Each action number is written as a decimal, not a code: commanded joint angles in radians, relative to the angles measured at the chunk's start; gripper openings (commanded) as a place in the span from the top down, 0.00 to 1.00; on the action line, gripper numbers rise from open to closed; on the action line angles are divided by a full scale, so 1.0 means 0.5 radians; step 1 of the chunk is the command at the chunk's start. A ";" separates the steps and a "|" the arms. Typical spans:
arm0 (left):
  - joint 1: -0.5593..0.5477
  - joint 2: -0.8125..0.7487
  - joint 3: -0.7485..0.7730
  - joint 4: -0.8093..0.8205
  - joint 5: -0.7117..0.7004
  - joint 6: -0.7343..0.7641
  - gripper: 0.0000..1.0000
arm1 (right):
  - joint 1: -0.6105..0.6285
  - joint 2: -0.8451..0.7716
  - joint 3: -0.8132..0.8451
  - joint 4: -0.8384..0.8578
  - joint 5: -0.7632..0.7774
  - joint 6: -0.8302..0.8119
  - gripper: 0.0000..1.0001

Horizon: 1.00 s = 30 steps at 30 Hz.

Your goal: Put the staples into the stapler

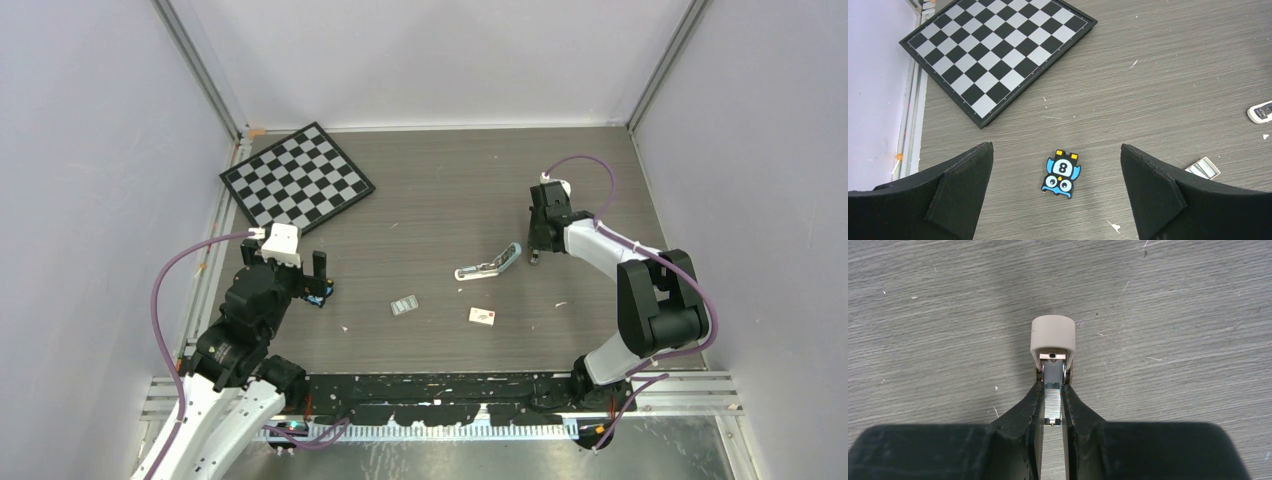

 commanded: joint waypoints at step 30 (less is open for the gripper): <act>-0.007 -0.007 0.004 0.088 0.010 -0.012 0.00 | -0.011 -0.005 0.002 0.012 0.020 -0.011 0.80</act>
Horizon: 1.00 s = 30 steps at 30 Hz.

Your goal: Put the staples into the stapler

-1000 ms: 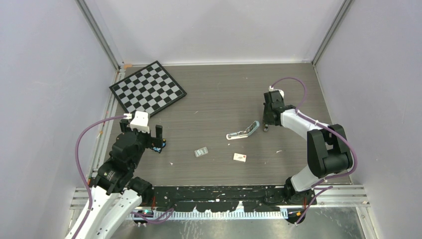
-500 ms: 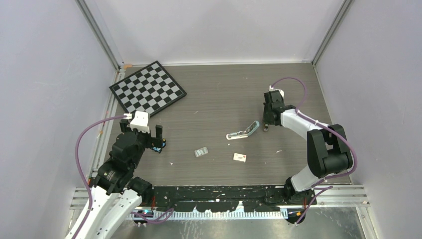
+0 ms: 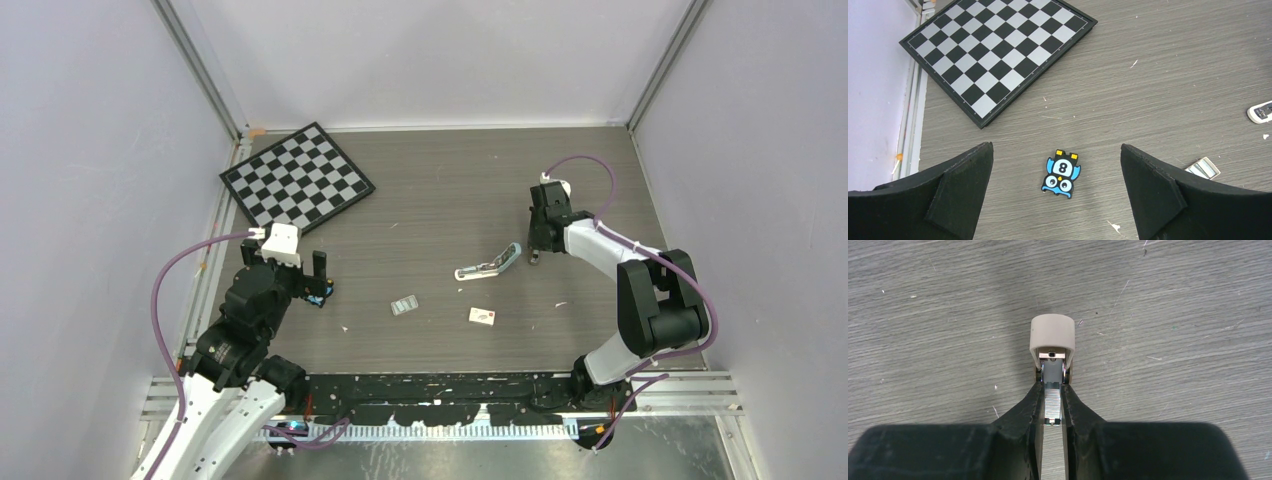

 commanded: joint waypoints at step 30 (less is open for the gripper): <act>-0.007 0.003 0.004 0.086 0.001 -0.009 0.00 | -0.010 0.017 0.031 0.046 -0.027 0.017 0.79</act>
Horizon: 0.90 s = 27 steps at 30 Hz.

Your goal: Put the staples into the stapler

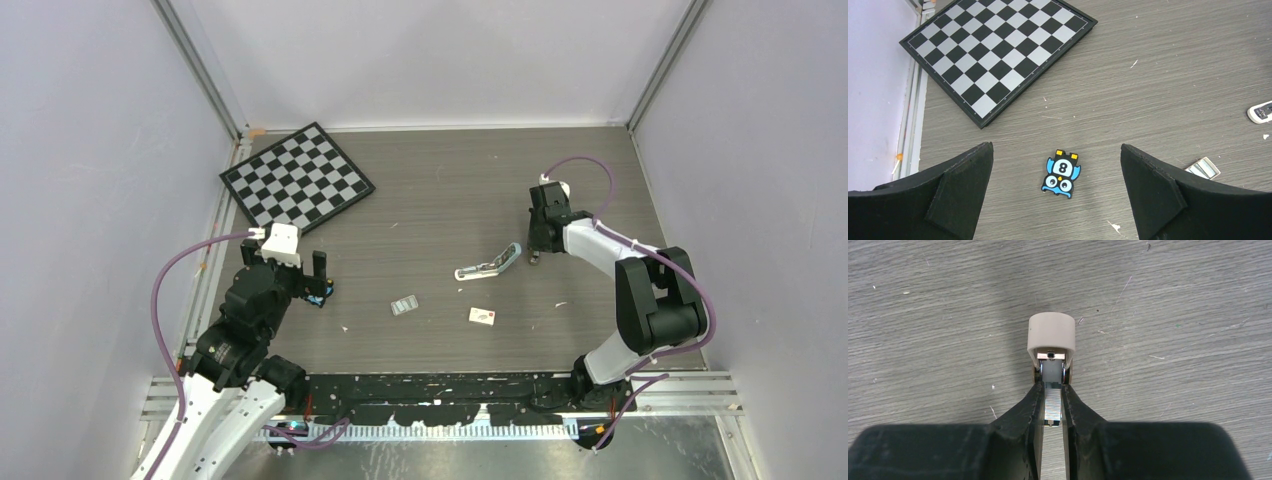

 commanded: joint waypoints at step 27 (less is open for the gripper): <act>-0.008 0.028 0.004 0.091 0.003 -0.010 0.00 | -0.011 -0.117 0.073 0.025 0.002 0.070 0.79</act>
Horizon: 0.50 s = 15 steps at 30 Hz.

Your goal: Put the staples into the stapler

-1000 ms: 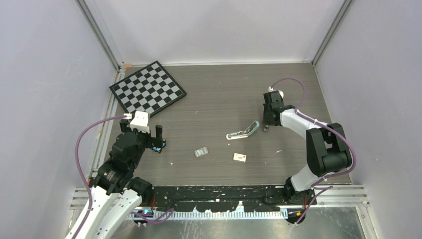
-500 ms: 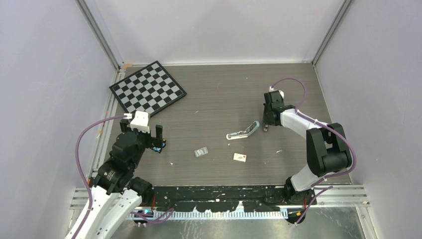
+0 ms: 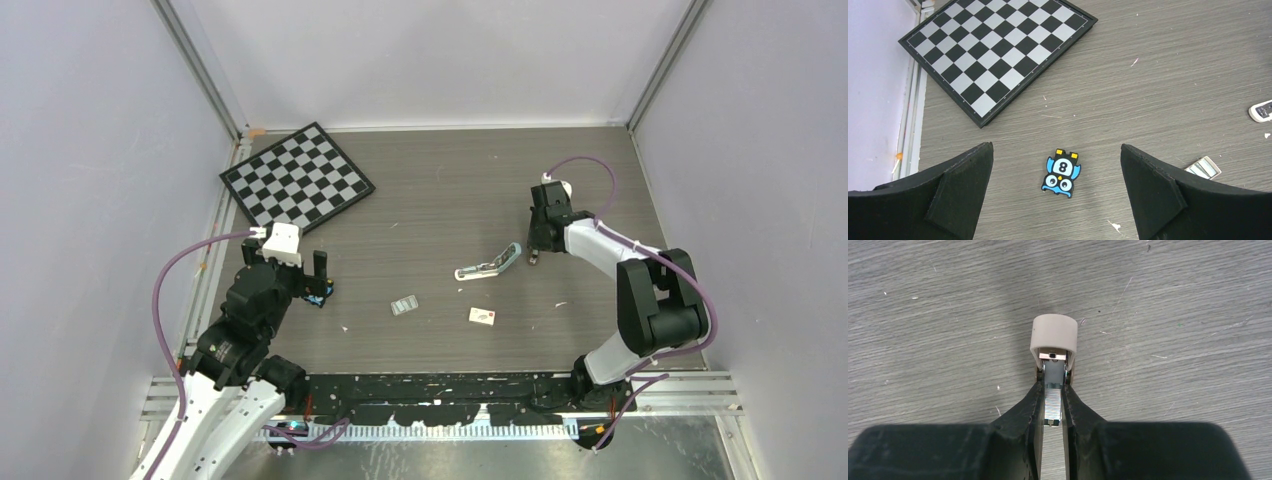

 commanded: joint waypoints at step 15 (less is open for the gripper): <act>-0.007 0.014 0.004 0.091 0.002 -0.007 0.00 | -0.011 -0.042 0.032 0.077 0.053 0.039 0.80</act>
